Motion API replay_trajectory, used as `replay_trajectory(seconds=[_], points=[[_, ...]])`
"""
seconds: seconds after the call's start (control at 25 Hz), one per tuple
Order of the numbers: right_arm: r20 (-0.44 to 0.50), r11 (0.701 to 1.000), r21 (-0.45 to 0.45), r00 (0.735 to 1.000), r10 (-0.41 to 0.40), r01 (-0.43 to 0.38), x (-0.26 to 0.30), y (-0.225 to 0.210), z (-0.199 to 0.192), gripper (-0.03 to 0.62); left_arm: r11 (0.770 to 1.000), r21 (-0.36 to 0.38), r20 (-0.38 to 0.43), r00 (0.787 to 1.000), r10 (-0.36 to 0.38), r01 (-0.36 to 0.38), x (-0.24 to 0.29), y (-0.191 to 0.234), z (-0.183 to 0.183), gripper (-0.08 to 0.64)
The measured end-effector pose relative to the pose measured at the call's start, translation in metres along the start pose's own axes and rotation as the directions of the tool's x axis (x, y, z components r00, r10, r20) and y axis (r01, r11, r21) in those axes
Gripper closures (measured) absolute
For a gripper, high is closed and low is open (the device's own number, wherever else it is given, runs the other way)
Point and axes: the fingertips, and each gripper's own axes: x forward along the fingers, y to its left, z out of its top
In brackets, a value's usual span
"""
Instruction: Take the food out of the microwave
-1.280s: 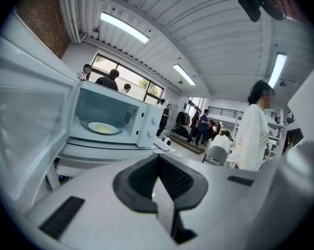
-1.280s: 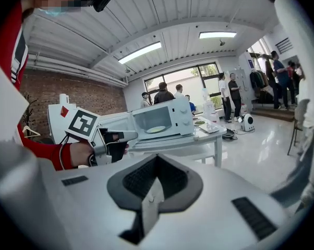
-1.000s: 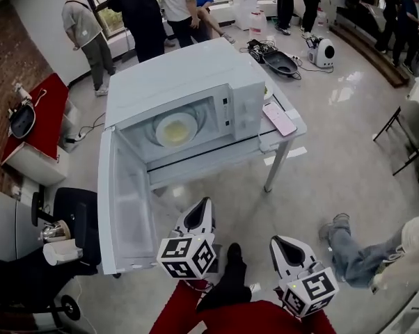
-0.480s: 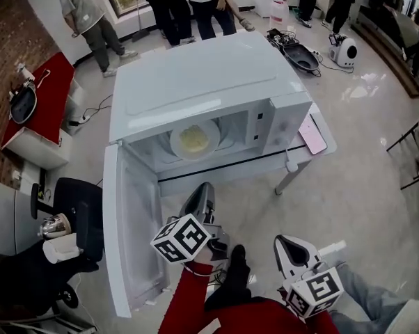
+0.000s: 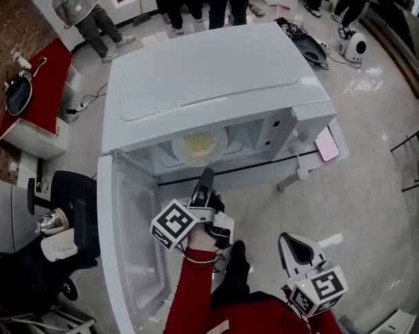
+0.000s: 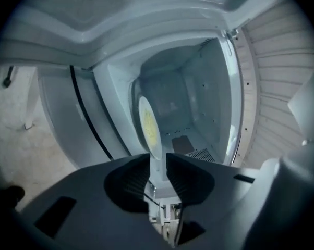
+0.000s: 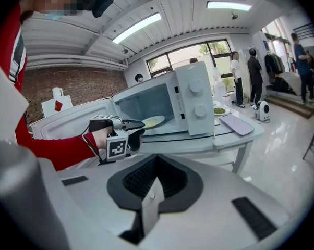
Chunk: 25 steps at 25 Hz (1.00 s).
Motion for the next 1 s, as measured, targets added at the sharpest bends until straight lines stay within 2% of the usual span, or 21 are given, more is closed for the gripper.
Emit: replay_trajectory(seconds=[0.12, 0.4, 0.6, 0.76, 1.0], points=[[-0.010, 1.000, 0.008, 1.000, 0.004, -0.003, 0.006, 0.000, 0.001, 0.581, 0.997, -0.080, 0.012, 1.000, 0.001, 0.000, 0.009, 0.006, 0.006, 0.449], [-0.030, 1.000, 0.028, 1.000, 0.007, -0.007, 0.014, -0.004, 0.003, 0.581, 0.979, -0.205, 0.034, 0.999, 0.015, -0.008, 0.024, 0.011, 0.012, 0.449], [-0.039, 1.000, 0.030, 0.999, 0.002, -0.001, 0.015, -0.009, 0.003, 0.581, 0.955, -0.295, 0.053, 0.998, 0.041, -0.024, 0.027, 0.016, 0.014, 0.454], [-0.042, 0.999, 0.037, 0.999, -0.005, 0.007, 0.015, -0.012, 0.003, 0.581, 0.929, -0.368, 0.068, 0.996, 0.063, -0.034, 0.027, 0.021, 0.013, 0.499], [-0.042, 0.999, 0.039, 0.999, -0.012, 0.014, 0.013, -0.012, 0.003, 0.581, 0.911, -0.412, 0.087, 0.994, 0.071, -0.029, 0.023, 0.019, 0.015, 0.520]])
